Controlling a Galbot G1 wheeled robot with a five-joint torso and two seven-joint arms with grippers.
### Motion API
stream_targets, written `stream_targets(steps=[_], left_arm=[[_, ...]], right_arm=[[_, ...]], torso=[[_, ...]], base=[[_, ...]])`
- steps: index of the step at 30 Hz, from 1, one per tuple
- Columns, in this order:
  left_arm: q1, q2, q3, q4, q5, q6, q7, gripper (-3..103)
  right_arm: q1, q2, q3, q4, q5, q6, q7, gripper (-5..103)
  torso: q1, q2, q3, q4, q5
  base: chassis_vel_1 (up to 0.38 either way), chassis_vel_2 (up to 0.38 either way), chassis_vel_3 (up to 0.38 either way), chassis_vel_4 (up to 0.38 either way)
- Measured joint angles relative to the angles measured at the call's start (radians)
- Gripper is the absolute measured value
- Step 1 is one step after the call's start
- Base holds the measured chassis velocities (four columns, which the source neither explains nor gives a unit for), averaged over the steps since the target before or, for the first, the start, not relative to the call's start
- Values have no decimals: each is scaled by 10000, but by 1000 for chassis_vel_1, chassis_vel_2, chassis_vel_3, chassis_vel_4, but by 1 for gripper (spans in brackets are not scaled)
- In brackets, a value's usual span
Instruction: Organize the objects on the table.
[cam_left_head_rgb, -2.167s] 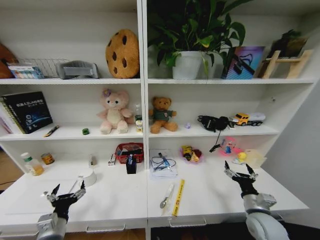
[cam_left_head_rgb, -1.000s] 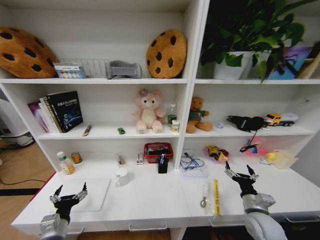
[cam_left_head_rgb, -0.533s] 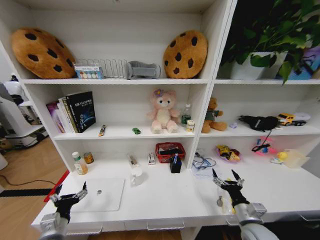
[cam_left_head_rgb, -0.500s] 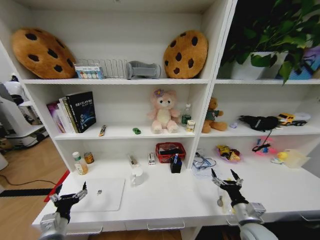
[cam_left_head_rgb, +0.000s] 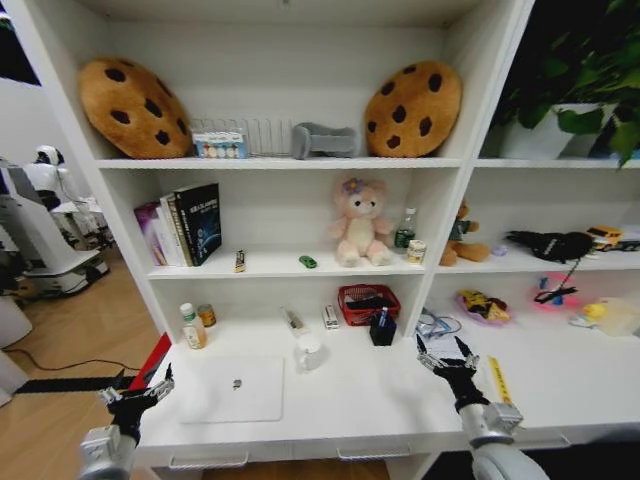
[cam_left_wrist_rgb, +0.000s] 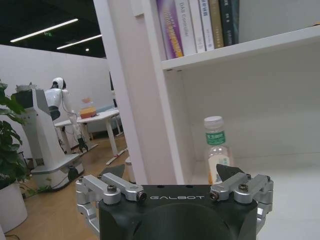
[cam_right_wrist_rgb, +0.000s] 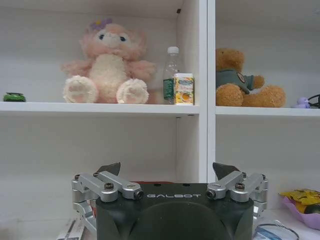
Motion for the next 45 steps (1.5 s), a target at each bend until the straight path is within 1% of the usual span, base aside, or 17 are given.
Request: stream_targets(steps=[1,2,4,6,7,11,12,16,20,26,34,35,38,42,45], left_arm=[[0,0,0,0,0,0,0,100],[5,-5,-1,0,4,-3,0,100],[29,-37,-4,0,23,-6,-1,100],[32,-51,0,0,32,-6,-1,100],[41,-73,9,-2,48,-9,-1,100],[80,-134,27,-10,98,-32,6,100],[105,-144,31,-19,116,-42,19,100],[122,-146,35,-34,127,-45,30,100],[123,-152,50,-35,143,-45,30,100],[124,-153,80,-31,169,-45,30,100],[110,-120,69,-7,164,-52,34,100],[110,-127,71,-7,164,-53,34,100],[108,-145,83,-7,164,-53,39,100],[115,-150,84,-8,163,-54,40,100],[122,-149,71,-10,162,-54,40,100]], right_arm=[[0,0,0,0,0,0,0,100],[-30,23,35,0,11,26,13,100],[-90,83,111,0,18,94,90,100],[-96,103,122,0,10,107,138,100],[-96,137,126,0,-21,134,248,100],[-93,243,110,14,-131,225,517,100],[-103,280,108,45,-187,250,566,100],[-137,343,92,87,-281,297,613,100],[-136,420,32,110,-353,329,661,100],[-126,438,-5,121,-381,343,690,100],[-68,380,-20,97,-370,344,727,100],[-68,383,-23,88,-370,344,727,100],[-76,389,-23,83,-370,347,728,100],[-93,393,-13,36,-370,370,724,100],[-91,389,-10,15,-371,386,719,100]], torso=[[0,0,0,0,0],[-2,1,-1,-9,-2],[-2,1,0,-5,4],[-1,1,0,-6,4],[-2,1,0,-2,4],[0,0,0,-5,13],[0,1,1,-5,9],[0,0,1,-7,11],[0,0,1,-6,6],[1,0,1,-5,6],[0,0,0,-4,6],[-1,0,0,-6,11],[-5,2,-2,-6,5],[-5,2,-1,-5,9],[-4,2,-1,-3,5]], base=[[276,245,-240,-237],[208,245,-193,-206],[164,73,-144,-147],[125,30,-95,-103],[-7,0,-10,-59],[-32,-21,26,20],[-108,-68,76,49],[-47,-48,72,36],[0,0,0,0],[84,-36,-93,37],[148,-152,-167,176],[194,-196,-195,195],[187,-191,-188,207],[175,-181,-196,200],[173,-168,-165,160]])
